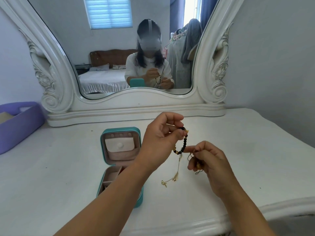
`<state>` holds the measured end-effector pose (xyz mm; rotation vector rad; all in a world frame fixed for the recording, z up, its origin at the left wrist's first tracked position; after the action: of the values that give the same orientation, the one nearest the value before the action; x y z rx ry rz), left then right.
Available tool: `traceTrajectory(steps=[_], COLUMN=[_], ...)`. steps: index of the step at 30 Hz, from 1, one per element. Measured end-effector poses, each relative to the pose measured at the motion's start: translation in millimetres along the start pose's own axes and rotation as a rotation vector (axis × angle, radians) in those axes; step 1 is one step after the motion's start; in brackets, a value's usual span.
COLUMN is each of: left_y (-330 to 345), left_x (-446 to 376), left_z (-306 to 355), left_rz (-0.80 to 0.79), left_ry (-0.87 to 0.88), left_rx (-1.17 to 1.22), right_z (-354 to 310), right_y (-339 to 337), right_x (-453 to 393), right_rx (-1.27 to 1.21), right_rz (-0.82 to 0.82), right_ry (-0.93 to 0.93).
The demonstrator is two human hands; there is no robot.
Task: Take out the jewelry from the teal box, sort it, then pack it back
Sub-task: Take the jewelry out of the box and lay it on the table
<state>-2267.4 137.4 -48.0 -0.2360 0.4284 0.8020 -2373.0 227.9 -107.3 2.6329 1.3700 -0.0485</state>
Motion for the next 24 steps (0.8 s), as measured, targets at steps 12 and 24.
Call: traceTrajectory(steps=[12, 24], left_y=[-14, -29], left_x=[-2, 7], left_z=[1, -25], left_rz=[0.085, 0.174], left_ry=[0.047, -0.099], left_rx=[0.002, -0.104], right_z=[18, -10], right_y=[13, -5], right_x=[-7, -16], right_rx=[-0.084, -0.206], right_rz=[-0.161, -0.01], right_ry=[0.095, -0.024])
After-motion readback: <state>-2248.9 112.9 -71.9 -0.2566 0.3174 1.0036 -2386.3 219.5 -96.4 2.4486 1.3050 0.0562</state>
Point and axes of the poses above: each hand's wrist, its own x-axis away from the middle knuckle, its own y-axis out of the palm, z = x × y, the point moved 2 cm from there along -x, towards the middle knuckle, and after that the axes turned 2 degrees about y, right-handed, at the moved point
